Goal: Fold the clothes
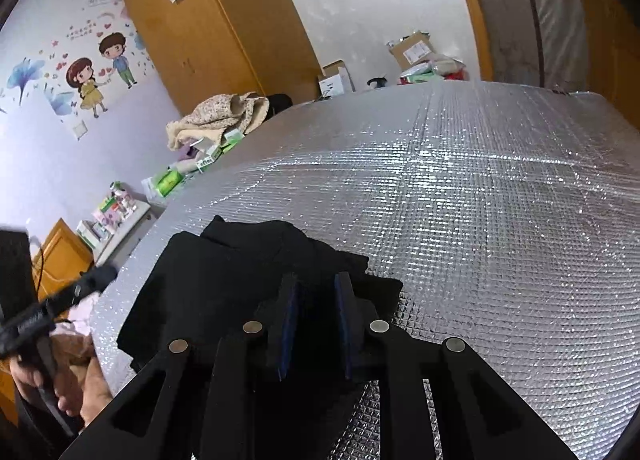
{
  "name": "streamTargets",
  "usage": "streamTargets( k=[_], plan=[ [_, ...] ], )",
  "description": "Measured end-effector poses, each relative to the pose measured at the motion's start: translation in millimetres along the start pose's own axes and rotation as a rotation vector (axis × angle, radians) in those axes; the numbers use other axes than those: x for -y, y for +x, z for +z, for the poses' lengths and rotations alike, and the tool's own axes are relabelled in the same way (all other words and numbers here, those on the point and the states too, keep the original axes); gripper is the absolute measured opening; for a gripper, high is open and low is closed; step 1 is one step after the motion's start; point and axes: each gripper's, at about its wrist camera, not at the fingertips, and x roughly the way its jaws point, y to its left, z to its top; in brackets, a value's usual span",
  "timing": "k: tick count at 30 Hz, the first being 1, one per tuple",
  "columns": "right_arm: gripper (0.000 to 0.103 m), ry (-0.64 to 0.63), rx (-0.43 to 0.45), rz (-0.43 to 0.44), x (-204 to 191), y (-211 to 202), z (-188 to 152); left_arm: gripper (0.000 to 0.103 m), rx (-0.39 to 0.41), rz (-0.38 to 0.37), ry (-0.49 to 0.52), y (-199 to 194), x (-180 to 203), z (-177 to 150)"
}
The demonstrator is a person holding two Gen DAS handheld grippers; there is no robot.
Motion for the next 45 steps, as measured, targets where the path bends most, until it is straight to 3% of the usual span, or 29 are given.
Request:
streamTargets(
  k=[5, 10, 21, 26, 30, 33, 37, 40, 45],
  plan=[
    [0.019, -0.02, 0.014, -0.05, -1, 6, 4, 0.012, -0.042, 0.114, 0.057, 50, 6, 16],
    [0.019, -0.025, -0.019, -0.113, 7, 25, 5, 0.011, -0.14, 0.142, 0.016, 80, -16, 0],
    [0.019, -0.003, -0.047, -0.101, 20, 44, -2, 0.008, -0.133, 0.067, -0.073, 80, -40, -10],
    [0.025, 0.028, -0.057, -0.099, 24, 41, 2, 0.007, -0.12, 0.061, -0.081, 70, -39, -9],
    [0.025, -0.024, 0.019, -0.05, 0, 17, 9, 0.007, -0.07, 0.045, -0.081, 46, -31, -10],
    [0.025, -0.09, 0.019, -0.002, -25, 17, 11, 0.007, -0.05, 0.053, -0.056, 37, -23, -13],
    [0.025, -0.164, -0.051, 0.01, -47, 45, 8, 0.007, -0.097, 0.096, -0.053, 44, -28, -23],
    [0.022, -0.199, -0.11, -0.022, -44, 69, 1, 0.007, -0.107, 0.079, -0.065, 47, -35, -32],
    [0.022, -0.148, -0.111, 0.024, -36, 62, 6, 0.007, -0.107, 0.084, -0.044, 41, -30, -32]
  ],
)
